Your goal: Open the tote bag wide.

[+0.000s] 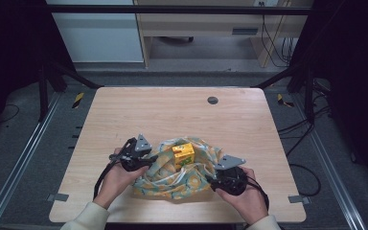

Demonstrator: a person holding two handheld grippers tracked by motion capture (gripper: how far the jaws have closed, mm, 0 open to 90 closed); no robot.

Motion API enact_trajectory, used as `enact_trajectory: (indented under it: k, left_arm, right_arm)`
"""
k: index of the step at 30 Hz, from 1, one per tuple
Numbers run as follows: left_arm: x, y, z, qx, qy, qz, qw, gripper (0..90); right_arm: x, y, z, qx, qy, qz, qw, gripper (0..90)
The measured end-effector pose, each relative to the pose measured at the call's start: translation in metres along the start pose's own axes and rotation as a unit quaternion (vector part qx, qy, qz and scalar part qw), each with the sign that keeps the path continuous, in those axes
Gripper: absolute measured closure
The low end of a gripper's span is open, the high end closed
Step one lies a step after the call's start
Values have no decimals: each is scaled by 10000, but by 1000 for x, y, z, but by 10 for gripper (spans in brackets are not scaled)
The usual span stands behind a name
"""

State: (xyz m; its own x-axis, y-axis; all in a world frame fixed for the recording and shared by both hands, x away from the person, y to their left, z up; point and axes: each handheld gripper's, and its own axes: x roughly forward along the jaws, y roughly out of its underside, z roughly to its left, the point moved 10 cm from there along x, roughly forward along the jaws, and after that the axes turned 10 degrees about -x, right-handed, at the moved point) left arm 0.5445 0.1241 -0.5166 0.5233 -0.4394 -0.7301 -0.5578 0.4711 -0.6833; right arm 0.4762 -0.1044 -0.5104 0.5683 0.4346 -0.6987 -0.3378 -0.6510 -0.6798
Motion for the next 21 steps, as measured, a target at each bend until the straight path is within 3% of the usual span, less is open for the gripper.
enact_trajectory:
  k: [8,13,16,21]
  left_arm:
    - [2,0,-2,-38,85,56,9999,837]
    - [5,-4,2,-167,17,-73,9998,866]
    - [7,-5,6,-193,-70,-75,9998,866]
    - [16,0,9,-230,-106,67,9997,866]
  right_arm:
    - [5,5,-6,-80,-36,105,9999,783]
    - [11,8,-17,19,-10,144,9999,891]
    - [16,13,-29,90,62,164,9998,900]
    - [20,22,-35,128,86,250,9996,900]
